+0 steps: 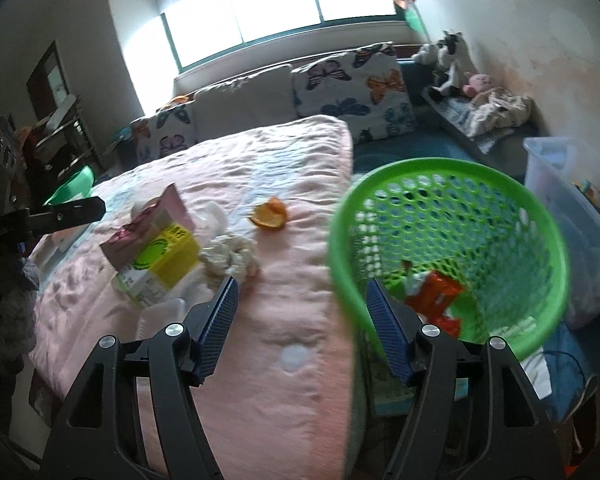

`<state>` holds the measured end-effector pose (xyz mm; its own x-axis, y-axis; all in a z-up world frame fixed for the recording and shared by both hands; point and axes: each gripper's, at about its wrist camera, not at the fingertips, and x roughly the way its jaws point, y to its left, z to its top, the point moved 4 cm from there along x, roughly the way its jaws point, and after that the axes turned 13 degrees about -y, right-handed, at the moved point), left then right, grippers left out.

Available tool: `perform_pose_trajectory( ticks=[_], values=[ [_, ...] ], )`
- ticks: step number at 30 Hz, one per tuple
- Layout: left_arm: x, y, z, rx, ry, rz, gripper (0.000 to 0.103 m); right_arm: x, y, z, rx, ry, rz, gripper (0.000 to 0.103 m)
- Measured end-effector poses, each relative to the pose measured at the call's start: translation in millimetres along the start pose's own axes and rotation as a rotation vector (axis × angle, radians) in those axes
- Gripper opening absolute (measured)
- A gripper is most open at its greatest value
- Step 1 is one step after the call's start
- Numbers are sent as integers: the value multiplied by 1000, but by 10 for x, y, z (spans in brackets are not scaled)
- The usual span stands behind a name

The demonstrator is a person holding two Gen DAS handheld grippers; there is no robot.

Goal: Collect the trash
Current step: 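Move both tools back to the bed toward the white tissue and pink bag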

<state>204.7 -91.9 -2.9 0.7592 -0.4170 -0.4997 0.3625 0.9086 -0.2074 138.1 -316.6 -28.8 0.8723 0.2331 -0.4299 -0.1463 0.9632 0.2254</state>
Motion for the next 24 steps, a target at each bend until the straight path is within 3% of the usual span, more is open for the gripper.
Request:
perform_pose_trajectory(
  ticks=[12,24],
  values=[
    [-184,404,-244,-58,12,62,82,382,416,-13,-35,51,94,69],
    [-119,450,-325,-61,20,61,81,792,557,-125,-41,122,113,69]
  ],
)
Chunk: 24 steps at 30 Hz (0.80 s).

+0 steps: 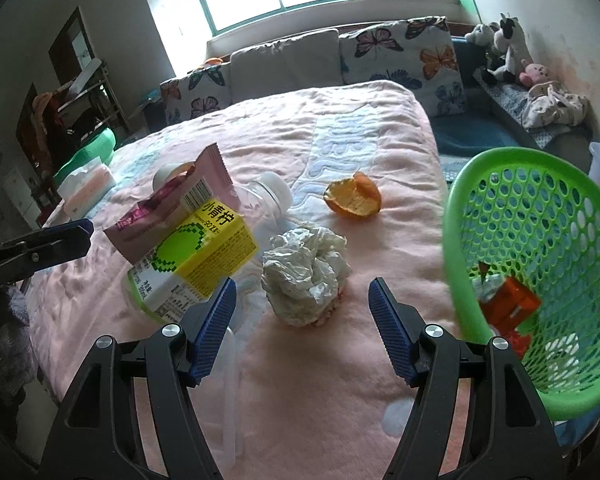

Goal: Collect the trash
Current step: 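Move both tools back to the bed toward the white tissue and pink bag, then grasp the crumpled white tissue with the right tool while the left tool grasps the pink snack bag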

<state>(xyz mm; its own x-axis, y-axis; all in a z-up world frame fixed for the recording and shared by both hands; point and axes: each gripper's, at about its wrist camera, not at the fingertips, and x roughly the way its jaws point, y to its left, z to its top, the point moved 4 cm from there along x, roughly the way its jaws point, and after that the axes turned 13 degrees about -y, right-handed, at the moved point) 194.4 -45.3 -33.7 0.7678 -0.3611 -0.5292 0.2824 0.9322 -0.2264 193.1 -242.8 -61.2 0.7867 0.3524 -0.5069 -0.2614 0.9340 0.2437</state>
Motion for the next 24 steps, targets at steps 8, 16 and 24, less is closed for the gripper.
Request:
perform_pose_trajectory(
  ticks=[8,16,24],
  values=[
    [153,5,31,0,10,-2,74,151,-1,1,1,20,-4,69],
    [284,13,11,11,24,-1,71,251,16,-6,4,38,-20,64],
    [418,34,-26,23,40,1,57,226,0,-18,11,35,-23,52]
  ],
)
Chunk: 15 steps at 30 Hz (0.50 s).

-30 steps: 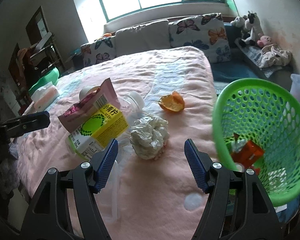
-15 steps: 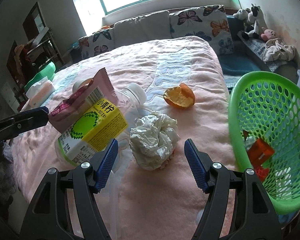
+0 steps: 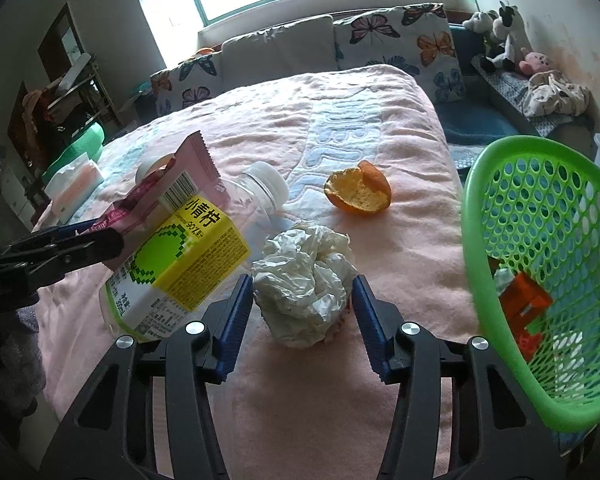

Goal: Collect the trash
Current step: 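Grasp the crumpled white tissue with the right tool while the left tool grasps the pink snack bag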

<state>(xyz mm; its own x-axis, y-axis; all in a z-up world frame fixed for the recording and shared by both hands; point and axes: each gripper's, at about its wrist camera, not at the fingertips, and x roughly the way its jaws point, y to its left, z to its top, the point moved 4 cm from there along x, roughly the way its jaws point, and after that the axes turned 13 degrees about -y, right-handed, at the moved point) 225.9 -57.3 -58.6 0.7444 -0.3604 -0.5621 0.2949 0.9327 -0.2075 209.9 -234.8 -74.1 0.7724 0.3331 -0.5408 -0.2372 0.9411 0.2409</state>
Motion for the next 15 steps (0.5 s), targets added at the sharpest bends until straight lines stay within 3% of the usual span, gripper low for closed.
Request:
perform_pose_trajectory(
  ticks=[15],
  values=[
    [-2,-17,25,14,-14,-16,22,-211,-25,41,10,-42,-1,51]
  ],
)
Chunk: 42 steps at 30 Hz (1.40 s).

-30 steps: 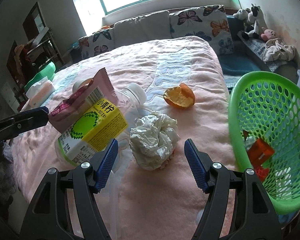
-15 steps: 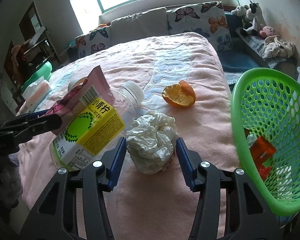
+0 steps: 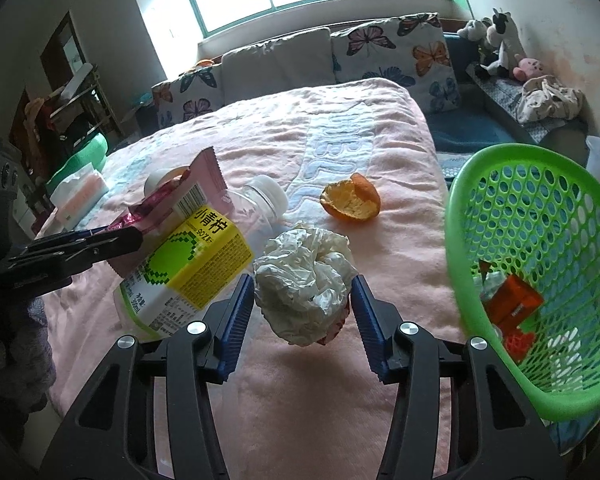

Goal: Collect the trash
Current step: 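Grasp the crumpled white tissue with the right tool while the left tool grasps the pink snack bag, then carry the tissue and pink bag over the green basket and release both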

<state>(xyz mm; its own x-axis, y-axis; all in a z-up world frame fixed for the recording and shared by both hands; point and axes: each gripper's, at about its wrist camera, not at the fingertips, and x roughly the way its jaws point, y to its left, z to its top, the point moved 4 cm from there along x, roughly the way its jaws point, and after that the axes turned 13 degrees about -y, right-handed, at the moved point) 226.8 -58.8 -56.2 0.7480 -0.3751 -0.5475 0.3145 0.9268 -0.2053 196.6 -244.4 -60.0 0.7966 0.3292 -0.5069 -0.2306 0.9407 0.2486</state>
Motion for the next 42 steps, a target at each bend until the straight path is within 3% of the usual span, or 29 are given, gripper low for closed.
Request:
perform_pose_trajectory(
  ticks=[3,22,32,42],
  values=[
    [-43,-8,12,1,-9,-11,19,-42,-9,14,3,-8,0,51],
    [-564,-271,369,61,-109,-72,18,-405,-215,166,23,-94,-43,50],
    [-610,-707,716,121,-153,-142,18,-722,-758,248,64,-138,-159,50],
    [-388,-1237,881,165,-139,-222,18,-861,-1435,210,109,-124,-286,51]
  ],
)
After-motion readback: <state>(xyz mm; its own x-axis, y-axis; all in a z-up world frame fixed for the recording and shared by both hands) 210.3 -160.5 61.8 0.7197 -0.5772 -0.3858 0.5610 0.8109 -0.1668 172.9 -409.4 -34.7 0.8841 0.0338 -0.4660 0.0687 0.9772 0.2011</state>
